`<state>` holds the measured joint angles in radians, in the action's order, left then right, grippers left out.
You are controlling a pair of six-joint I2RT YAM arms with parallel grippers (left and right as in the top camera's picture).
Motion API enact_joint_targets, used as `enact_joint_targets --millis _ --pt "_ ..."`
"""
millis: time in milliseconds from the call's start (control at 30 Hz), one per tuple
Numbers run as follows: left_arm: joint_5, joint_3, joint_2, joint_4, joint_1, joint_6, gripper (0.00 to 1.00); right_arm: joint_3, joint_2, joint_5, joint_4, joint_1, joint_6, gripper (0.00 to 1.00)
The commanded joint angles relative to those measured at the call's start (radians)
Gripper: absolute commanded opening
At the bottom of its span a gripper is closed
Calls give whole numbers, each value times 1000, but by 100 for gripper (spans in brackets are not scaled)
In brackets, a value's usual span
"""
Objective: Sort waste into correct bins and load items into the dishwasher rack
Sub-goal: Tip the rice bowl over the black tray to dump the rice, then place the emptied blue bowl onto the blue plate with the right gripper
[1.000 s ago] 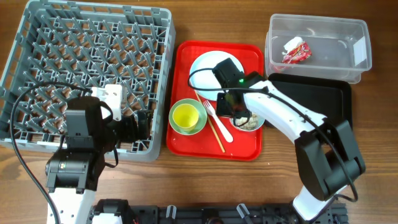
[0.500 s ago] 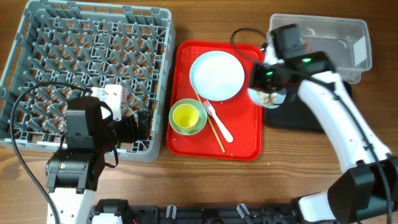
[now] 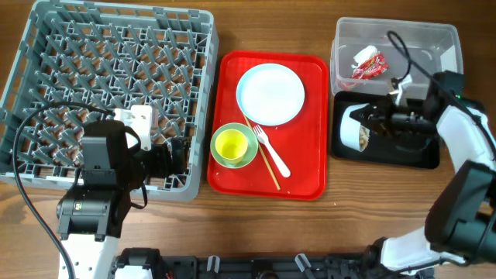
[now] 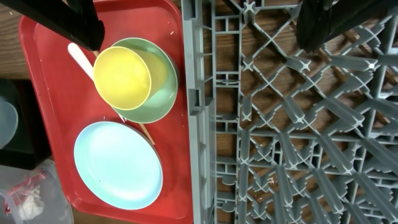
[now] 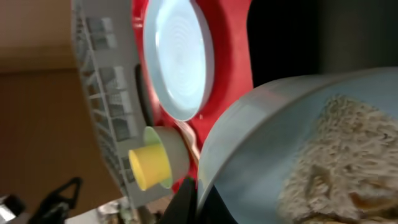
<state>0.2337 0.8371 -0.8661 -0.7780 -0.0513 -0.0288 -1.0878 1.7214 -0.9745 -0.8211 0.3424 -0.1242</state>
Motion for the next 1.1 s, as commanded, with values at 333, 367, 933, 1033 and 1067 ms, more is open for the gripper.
enact_joint_targets --millis 333,367,933,1033,1067 --pt "12 15 2 3 1 -6 100 14 134 -508 85 146 -13 4" --pt "12 15 2 3 1 -6 100 14 134 -513 105 158 -51 4" --pt "12 15 2 3 1 -6 100 15 134 -393 297 218 -412 4" --pt "12 15 2 3 1 -6 100 15 134 -481 298 217 -345 4" --pt "12 15 2 3 1 -6 100 14 134 -651 332 213 -211 4"
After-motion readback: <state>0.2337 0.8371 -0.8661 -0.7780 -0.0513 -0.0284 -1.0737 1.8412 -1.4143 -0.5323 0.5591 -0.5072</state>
